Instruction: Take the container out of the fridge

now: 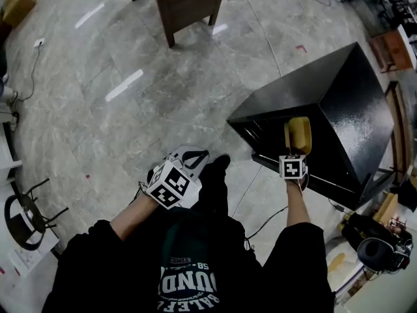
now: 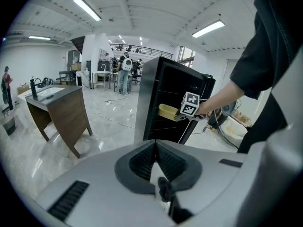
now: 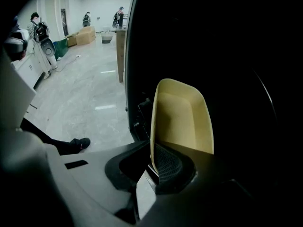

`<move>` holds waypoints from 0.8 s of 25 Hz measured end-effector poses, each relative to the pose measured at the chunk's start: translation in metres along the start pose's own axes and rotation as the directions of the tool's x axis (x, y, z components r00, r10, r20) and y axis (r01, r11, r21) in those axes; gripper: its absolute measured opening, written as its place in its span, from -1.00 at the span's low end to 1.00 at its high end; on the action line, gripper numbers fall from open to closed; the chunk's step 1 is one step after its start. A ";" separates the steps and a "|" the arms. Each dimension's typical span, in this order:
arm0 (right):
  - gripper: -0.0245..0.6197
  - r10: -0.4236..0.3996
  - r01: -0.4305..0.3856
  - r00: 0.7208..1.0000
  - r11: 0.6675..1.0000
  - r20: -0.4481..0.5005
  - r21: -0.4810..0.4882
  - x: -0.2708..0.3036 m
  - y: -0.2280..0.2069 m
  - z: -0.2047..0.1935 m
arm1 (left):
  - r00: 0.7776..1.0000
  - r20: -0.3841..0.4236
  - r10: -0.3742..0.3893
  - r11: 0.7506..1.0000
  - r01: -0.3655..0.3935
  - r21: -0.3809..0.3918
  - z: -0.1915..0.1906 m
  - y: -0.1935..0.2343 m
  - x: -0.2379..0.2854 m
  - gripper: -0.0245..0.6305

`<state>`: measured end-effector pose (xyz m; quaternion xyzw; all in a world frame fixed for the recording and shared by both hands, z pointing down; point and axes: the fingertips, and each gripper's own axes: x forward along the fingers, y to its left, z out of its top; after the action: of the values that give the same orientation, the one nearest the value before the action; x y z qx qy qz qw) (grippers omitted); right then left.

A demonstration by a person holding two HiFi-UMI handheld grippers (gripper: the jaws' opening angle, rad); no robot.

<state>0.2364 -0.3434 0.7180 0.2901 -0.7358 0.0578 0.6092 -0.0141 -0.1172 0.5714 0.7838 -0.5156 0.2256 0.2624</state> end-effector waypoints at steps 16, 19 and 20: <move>-0.78 0.055 -0.059 0.997 0.996 0.059 0.066 -0.064 0.052 0.008 | 0.998 0.033 -0.044 0.997 0.042 0.066 0.007 0.005 -0.023 -0.88; -0.78 0.067 -0.072 0.995 0.994 0.069 0.079 -0.075 0.065 0.008 | 0.998 0.034 -0.057 0.995 0.054 0.081 0.008 0.004 -0.027 -0.88; -0.78 0.071 -0.076 0.995 0.994 0.075 0.078 -0.079 0.070 0.009 | 0.997 0.037 -0.062 0.994 0.059 0.088 0.009 0.004 -0.029 -0.88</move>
<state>0.2007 -0.2613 0.6609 0.2889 -0.7645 0.0993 0.5677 -0.0277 -0.1044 0.5477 0.8140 -0.4866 0.2242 0.2246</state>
